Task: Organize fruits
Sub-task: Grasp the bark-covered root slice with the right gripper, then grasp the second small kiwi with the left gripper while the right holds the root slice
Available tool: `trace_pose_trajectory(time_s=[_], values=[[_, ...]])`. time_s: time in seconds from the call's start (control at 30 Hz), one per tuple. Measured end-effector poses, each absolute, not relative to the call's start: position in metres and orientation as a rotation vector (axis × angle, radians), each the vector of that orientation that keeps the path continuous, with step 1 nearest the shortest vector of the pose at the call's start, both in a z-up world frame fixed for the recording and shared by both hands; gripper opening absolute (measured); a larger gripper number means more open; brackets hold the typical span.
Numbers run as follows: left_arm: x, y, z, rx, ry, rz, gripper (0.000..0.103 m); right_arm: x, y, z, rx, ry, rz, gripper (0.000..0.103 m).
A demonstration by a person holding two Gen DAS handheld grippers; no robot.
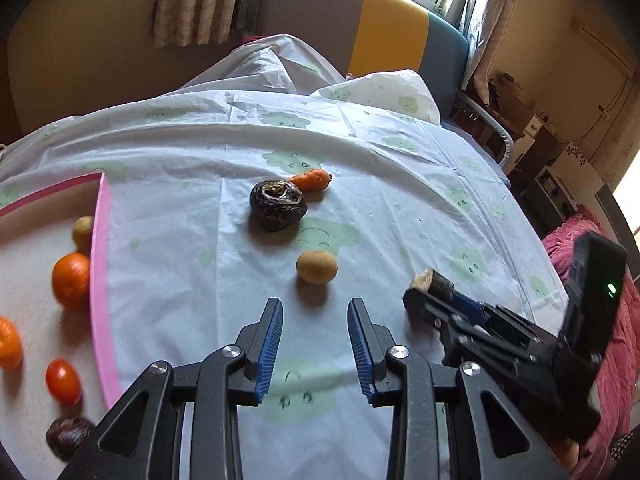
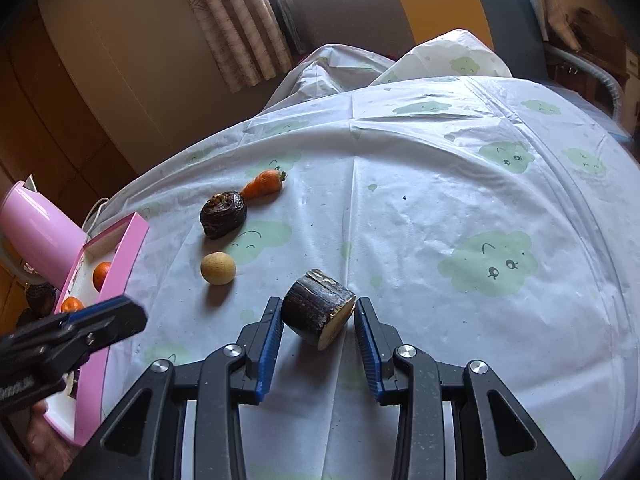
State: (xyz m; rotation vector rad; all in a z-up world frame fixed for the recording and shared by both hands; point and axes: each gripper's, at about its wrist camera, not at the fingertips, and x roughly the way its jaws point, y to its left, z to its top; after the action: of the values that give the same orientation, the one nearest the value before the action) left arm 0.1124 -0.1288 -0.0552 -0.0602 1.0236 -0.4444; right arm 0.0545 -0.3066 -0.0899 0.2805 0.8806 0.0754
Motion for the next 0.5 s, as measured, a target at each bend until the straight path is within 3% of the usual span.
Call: trace_pose_trajectory(time_s=[0.4, 0.5], values=[[0.151, -0.159, -0.079, -0.024, 1.052, -0.415, 0.037, 0.053, -0.301, -0.092, 0.210, 0.850, 0.069, 0.037], [0.156, -0.157, -0.088, -0.035, 1.073, -0.400, 0.030, 0.053, -0.300, -0.092, 0.206, 0.846, 0.067, 0.037]])
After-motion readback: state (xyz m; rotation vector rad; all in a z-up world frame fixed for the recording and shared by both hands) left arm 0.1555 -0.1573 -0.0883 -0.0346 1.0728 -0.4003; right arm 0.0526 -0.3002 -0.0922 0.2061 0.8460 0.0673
